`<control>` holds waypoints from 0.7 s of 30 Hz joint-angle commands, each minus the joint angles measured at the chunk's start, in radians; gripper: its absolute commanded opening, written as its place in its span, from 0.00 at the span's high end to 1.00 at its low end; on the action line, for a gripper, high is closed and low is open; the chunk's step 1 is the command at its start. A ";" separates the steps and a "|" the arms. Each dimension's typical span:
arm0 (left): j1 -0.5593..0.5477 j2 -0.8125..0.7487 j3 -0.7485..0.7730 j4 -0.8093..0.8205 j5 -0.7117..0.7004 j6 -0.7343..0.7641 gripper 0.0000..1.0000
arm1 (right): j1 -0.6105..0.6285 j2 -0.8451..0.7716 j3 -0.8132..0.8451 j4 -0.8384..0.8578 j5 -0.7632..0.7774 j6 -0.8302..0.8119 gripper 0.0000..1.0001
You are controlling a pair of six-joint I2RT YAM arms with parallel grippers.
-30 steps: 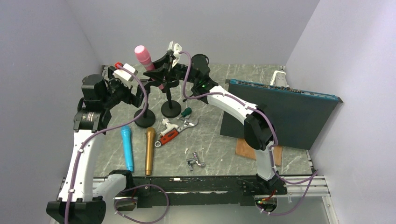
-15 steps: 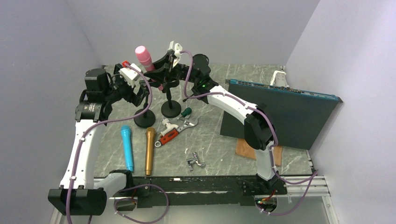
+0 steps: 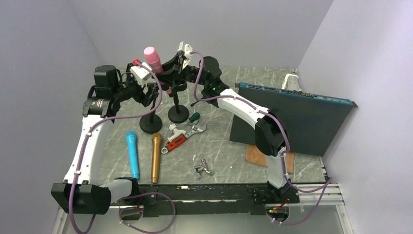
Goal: Remove the microphone from the stand
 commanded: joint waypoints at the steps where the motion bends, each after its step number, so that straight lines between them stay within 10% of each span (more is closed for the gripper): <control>1: -0.032 0.032 0.081 0.033 0.046 0.022 0.16 | 0.001 -0.045 0.000 0.030 -0.030 0.039 1.00; 5: -0.045 0.044 0.086 0.036 0.050 0.024 0.27 | 0.000 -0.049 -0.001 0.029 -0.028 0.040 1.00; 9: -0.046 0.033 0.067 0.022 0.013 0.043 0.70 | 0.000 -0.053 -0.004 0.030 -0.022 0.037 1.00; 13: -0.045 0.022 0.052 0.010 -0.013 0.060 0.38 | 0.000 -0.052 -0.004 0.029 -0.019 0.036 1.00; 21: -0.045 0.019 0.019 0.022 -0.039 0.064 0.27 | 0.001 -0.047 0.005 0.018 -0.023 0.031 1.00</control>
